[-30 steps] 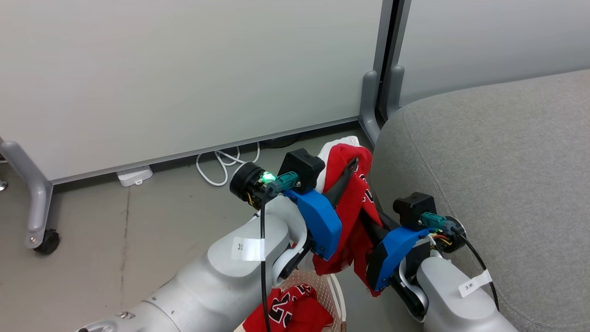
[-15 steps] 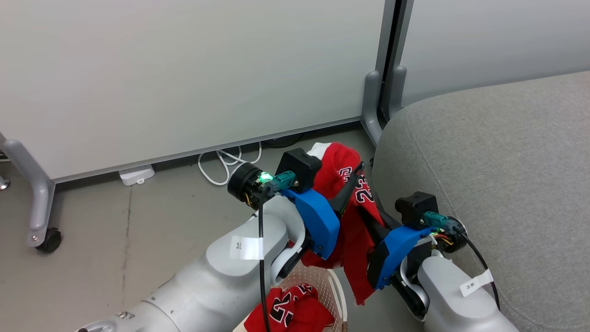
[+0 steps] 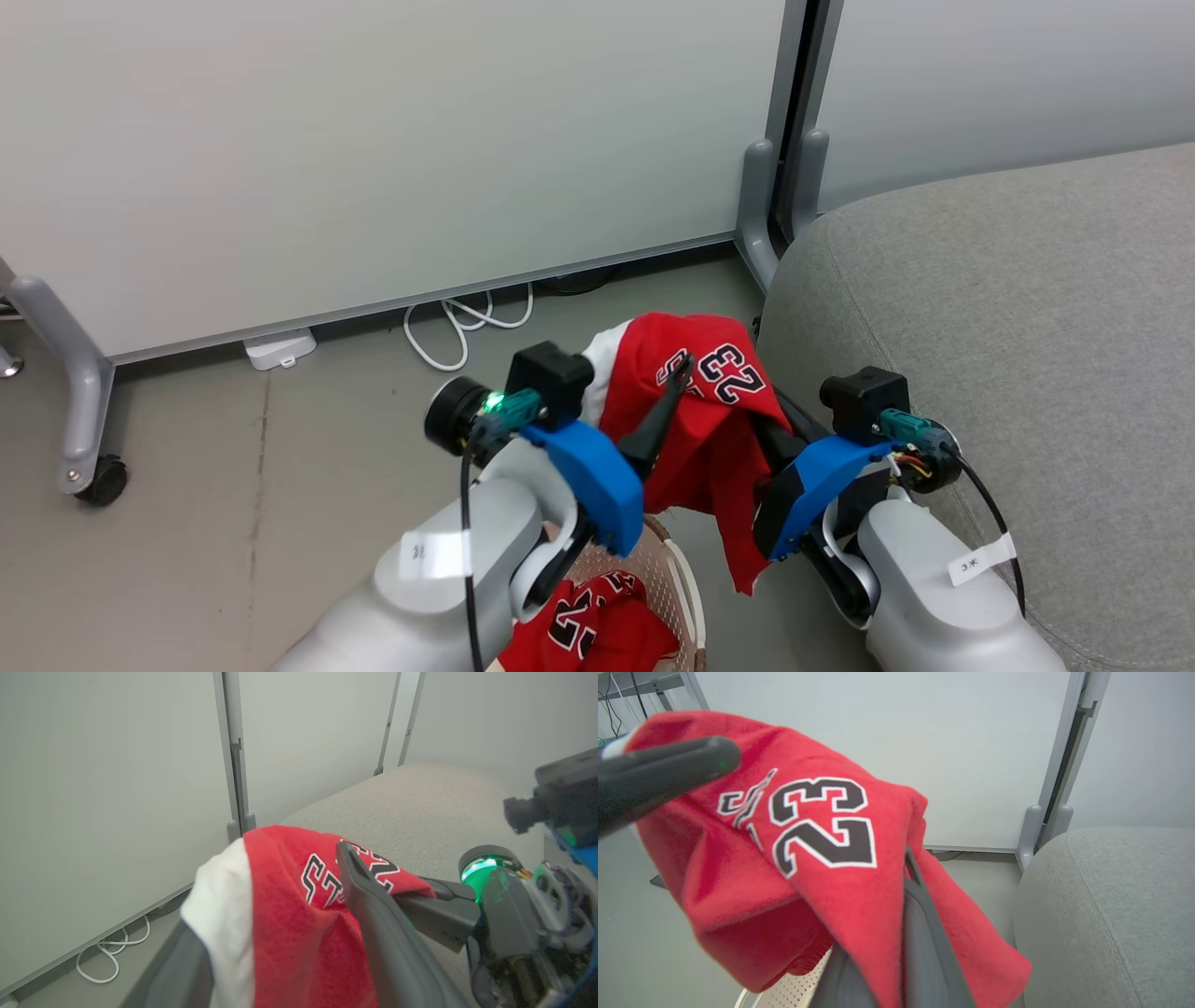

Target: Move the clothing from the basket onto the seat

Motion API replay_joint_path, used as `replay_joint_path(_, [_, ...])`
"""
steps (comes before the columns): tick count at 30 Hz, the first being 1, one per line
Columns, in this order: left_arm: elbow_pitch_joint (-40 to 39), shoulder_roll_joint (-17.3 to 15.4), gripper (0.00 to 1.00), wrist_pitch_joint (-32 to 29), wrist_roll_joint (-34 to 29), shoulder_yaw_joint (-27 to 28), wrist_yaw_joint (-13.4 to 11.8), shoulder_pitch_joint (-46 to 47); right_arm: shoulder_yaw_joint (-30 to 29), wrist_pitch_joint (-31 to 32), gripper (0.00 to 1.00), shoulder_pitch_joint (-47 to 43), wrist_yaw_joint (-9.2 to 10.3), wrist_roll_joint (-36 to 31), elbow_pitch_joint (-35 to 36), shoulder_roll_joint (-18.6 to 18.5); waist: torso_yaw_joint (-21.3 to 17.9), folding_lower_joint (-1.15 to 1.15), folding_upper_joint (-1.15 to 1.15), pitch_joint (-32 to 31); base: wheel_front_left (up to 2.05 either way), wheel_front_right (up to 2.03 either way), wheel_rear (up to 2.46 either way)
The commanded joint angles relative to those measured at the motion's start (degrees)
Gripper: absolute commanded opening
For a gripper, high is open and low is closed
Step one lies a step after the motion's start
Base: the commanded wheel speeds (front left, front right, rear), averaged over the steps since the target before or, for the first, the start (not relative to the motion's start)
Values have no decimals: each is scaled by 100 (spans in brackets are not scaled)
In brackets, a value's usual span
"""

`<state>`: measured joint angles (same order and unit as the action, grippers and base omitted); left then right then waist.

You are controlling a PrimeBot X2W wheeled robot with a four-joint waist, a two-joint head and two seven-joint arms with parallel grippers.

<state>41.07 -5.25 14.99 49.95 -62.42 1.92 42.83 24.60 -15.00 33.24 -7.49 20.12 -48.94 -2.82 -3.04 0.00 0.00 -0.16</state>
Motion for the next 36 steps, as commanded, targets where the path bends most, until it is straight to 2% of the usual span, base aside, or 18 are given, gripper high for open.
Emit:
replay_joint_path(1, [-146,-115,100,28,-198,219,37,-219,-44,-21,0,-22,-1,-47,70,-12,0,0,0,0,0,0,0])
replay_joint_path(5, [-556,-319,100,28,-705,800,30,-739,-99,-21,0,-94,-1,-95,113,-42,11,0,0,0,0,0,0])
replay_joint_path(9, [-923,-469,100,28,-1194,1308,127,-1258,-142,-22,0,-125,-1,-113,154,-71,6,0,0,-9,0,0,0])
replay_joint_path(18, [-1536,-651,100,28,-2030,2277,334,-2321,-193,-22,0,-204,-1,-152,254,-79,-69,0,0,-56,0,0,0])
replay_joint_path(28, [-1866,-649,100,28,-2628,2889,490,-3040,-239,-22,0,-273,-1,-160,321,-117,-77,0,0,-69,0,0,0])
replay_joint_path(36, [-1990,-484,100,28,-2909,3262,545,-3389,-239,-6,0,-309,-1,-202,349,-115,-83,0,0,-39,0,0,0])
